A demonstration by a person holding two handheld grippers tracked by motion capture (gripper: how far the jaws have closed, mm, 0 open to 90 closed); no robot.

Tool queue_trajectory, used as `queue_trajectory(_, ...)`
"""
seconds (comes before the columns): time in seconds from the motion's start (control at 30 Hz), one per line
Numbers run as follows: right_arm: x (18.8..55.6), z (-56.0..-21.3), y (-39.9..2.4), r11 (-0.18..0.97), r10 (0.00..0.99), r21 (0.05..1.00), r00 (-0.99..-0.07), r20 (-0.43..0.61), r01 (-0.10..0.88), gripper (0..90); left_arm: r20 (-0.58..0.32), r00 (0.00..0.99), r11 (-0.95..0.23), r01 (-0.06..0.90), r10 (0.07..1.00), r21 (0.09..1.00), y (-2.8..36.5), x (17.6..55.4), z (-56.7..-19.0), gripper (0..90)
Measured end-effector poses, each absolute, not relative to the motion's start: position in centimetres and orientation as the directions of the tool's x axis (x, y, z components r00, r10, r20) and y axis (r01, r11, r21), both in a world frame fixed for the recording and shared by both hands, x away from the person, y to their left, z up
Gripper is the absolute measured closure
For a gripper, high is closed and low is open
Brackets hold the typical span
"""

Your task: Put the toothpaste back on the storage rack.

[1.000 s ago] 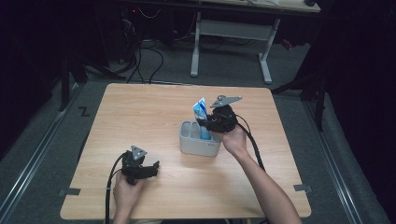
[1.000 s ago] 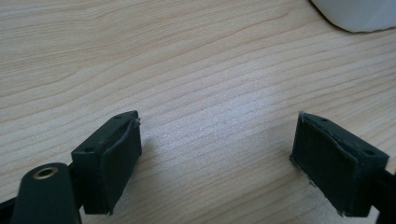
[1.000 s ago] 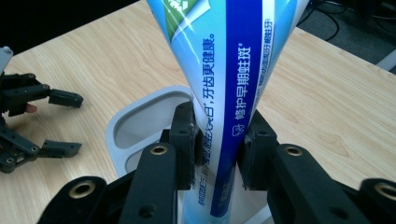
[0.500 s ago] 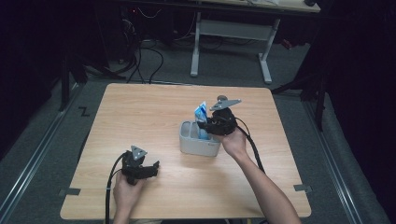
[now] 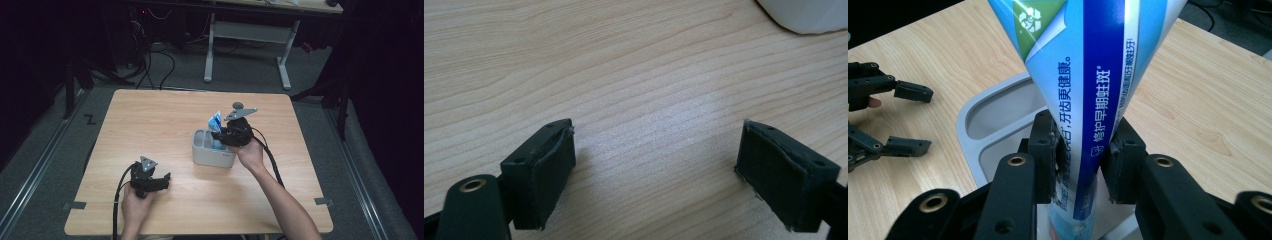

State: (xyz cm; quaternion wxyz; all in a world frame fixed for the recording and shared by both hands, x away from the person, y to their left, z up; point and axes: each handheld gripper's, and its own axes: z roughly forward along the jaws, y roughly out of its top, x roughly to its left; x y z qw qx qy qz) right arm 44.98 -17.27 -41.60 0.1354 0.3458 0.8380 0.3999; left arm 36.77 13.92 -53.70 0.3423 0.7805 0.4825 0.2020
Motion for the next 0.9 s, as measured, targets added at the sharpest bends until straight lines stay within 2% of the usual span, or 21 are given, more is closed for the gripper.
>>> queue_trajectory(0.63,45.09,-41.63,-17.14,0.425,0.679,0.780,-0.732,0.061,0.459,66.7,-0.015,0.453,-0.300,0.615,0.891,0.729,13.92,36.77,-53.69,16.0)
queue_trajectory(0.9,44.90,-41.53,-17.21,0.419,0.685,0.781,-0.725,0.063,0.464,58.2,-0.015,0.453,-0.301,0.615,0.891,0.729,13.92,36.77,-53.69,16.0)
